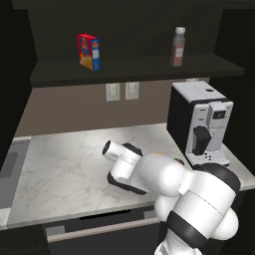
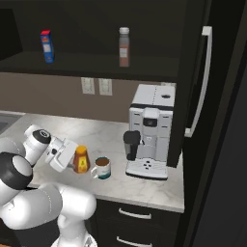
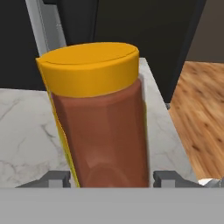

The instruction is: Pick the cinnamon and honey bottle from the cabinet and place them next to the mug.

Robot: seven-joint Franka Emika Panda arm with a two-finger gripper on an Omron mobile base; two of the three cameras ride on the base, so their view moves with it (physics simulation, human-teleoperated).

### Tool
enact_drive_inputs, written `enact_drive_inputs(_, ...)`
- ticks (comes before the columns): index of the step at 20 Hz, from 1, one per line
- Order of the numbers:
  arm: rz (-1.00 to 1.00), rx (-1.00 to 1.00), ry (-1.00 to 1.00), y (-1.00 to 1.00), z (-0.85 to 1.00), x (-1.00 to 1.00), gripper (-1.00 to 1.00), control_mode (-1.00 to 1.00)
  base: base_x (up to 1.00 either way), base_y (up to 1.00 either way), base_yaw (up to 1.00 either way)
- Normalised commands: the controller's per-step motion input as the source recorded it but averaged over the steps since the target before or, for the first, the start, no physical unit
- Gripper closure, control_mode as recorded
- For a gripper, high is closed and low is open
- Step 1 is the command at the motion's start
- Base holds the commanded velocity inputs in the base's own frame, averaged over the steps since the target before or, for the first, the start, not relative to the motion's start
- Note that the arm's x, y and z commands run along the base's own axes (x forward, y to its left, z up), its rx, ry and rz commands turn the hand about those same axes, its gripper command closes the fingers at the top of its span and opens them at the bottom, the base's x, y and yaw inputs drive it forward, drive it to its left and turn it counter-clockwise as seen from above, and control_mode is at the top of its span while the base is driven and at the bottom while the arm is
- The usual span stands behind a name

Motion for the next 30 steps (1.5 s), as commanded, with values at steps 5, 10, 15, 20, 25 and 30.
enact_drive_inputs(5, 0.0, 0.0, 0.0, 0.0, 0.0, 0.0, -1.0, -1.0, 0.0, 0.0, 0.0)
enact_drive_inputs(10, 0.0, 0.0, 0.0, 0.0, 0.0, 0.0, -1.0, -1.0, 0.0, 0.0, 0.0)
enact_drive_inputs(15, 0.0, 0.0, -0.01, 0.0, 0.31, -0.18, -1.0, -1.0, 0.0, 0.0, 0.0)
enact_drive_inputs(20, 0.02, 0.0, -0.09, 0.0, 0.73, -0.48, -1.0, -1.0, 0.0, 0.0, 0.0)
enact_drive_inputs(25, 0.16, 0.0, -0.08, -0.06, 0.79, -0.7, -1.0, -1.0, 0.0, 0.0, 0.0)
enact_drive_inputs(30, 0.25, 0.0, -0.03, -0.22, 0.83, -0.79, -1.0, -1.0, 0.0, 0.0, 0.0)
